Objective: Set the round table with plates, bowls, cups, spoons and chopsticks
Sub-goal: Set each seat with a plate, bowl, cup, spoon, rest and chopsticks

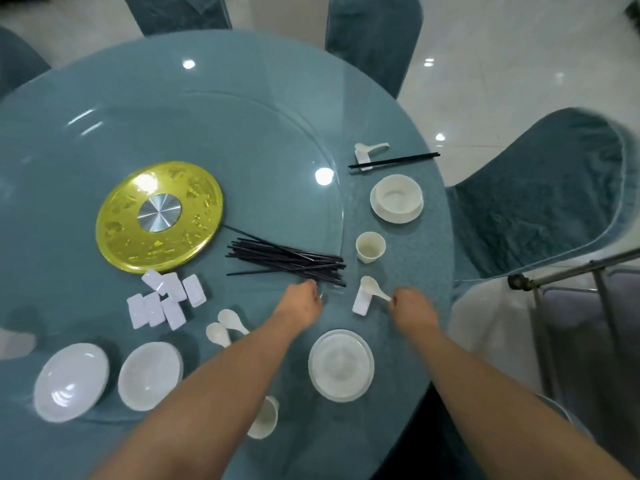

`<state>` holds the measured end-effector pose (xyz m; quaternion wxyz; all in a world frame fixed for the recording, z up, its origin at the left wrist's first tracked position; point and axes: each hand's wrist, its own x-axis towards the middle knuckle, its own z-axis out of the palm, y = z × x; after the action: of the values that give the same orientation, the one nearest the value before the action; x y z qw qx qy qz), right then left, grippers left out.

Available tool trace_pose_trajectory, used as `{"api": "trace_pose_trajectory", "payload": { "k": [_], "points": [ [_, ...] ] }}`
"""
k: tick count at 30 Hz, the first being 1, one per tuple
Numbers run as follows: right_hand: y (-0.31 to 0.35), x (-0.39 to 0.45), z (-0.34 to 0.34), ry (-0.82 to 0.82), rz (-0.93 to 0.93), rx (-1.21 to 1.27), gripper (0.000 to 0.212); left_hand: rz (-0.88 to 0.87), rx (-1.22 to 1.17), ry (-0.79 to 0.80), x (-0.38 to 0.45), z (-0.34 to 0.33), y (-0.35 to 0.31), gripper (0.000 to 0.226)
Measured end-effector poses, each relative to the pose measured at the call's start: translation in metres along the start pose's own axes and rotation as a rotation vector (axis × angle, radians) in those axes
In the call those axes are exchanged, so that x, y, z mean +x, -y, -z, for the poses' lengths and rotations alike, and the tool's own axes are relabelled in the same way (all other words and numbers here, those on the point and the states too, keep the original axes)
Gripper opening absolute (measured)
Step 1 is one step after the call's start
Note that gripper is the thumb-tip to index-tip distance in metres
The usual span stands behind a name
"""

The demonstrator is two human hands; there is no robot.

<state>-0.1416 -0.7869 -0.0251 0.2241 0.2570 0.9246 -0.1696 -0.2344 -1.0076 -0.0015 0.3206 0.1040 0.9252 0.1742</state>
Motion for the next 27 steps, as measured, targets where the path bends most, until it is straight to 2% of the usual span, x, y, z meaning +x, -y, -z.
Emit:
{"api": "trace_pose_trajectory", "payload": {
  "k": [6,11,14,17,23,27],
  "points": [
    [-0.014,0.003,-0.008,-0.032,-0.054,0.063,0.022,-0.254,0.223,0.162,0.015,-0.025,-0.040,0.016],
    [-0.032,-0.002,-0.014,-0.027,-0.111,0.118,0.024,-0.459,0.565,0.277,0.028,-0.043,-0.058,0.049],
    [-0.039,-0.007,-0.018,-0.034,-0.109,0.153,0.021,-0.513,0.684,0.242,0.031,-0.046,-0.061,0.057],
    [-0.043,-0.011,-0.021,-0.045,-0.104,0.173,0.020,-0.558,0.734,0.166,0.033,-0.048,-0.064,0.055],
    [-0.050,-0.021,-0.024,-0.085,-0.105,0.208,0.021,-0.566,0.758,0.121,0.034,-0.056,-0.078,0.039],
    [-0.053,-0.026,-0.023,-0.118,-0.103,0.229,0.020,-0.457,0.681,0.136,0.036,-0.063,-0.088,0.028]
  ]
}}
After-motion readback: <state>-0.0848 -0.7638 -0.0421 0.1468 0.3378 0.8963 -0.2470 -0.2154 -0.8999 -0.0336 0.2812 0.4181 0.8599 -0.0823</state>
